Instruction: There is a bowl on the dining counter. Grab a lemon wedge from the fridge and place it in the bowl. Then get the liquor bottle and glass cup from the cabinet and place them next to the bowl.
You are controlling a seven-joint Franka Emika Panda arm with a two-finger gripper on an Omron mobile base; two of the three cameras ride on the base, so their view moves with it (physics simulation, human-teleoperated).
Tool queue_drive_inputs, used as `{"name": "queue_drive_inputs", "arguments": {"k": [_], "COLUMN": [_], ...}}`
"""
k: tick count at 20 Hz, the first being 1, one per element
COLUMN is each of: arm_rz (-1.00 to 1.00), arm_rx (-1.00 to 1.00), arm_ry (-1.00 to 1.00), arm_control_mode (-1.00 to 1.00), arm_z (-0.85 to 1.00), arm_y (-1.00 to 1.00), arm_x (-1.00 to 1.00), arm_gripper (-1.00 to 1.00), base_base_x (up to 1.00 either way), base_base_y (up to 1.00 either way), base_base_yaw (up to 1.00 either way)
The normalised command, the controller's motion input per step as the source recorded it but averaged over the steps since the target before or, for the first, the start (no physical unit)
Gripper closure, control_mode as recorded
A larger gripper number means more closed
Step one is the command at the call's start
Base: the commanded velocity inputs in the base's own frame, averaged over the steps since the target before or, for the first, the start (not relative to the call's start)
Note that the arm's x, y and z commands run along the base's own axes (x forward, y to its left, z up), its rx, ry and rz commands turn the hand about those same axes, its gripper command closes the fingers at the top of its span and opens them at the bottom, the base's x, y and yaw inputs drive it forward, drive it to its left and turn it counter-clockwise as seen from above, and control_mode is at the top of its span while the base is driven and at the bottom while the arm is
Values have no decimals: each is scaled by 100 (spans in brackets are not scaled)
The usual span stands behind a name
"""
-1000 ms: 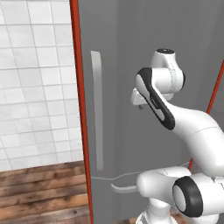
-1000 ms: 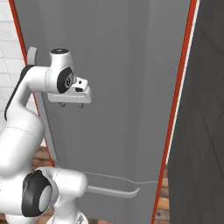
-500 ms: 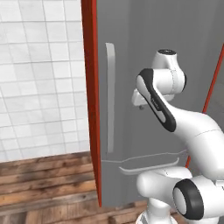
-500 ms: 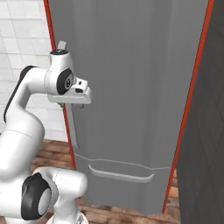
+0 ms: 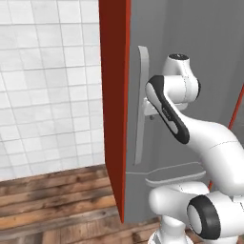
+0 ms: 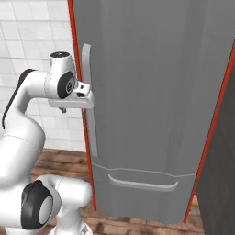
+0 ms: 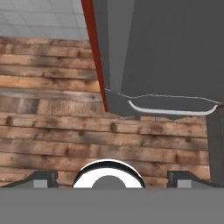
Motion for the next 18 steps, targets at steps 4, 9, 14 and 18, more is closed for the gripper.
{"name": "queue_drive_inputs", "arguments": {"k": [4,9,14,18], "arm_rz": [0,0,0,-13], "arm_rx": [0,0,0,0], "arm_ry": [0,0,0,0], "arm_control_mode": [100,100,100,-100], "arm_z": [0,0,0,-3], "arm_y": [0,0,0,19], "arm_x": [0,0,0,-7], "arm_gripper": [-100,-100,-100,-100], "base_base_x": [-10,-9,-7,-6], "base_base_y": [31,40,50,23], "base_base_yaw": [-30,-35,-31,-14]}}
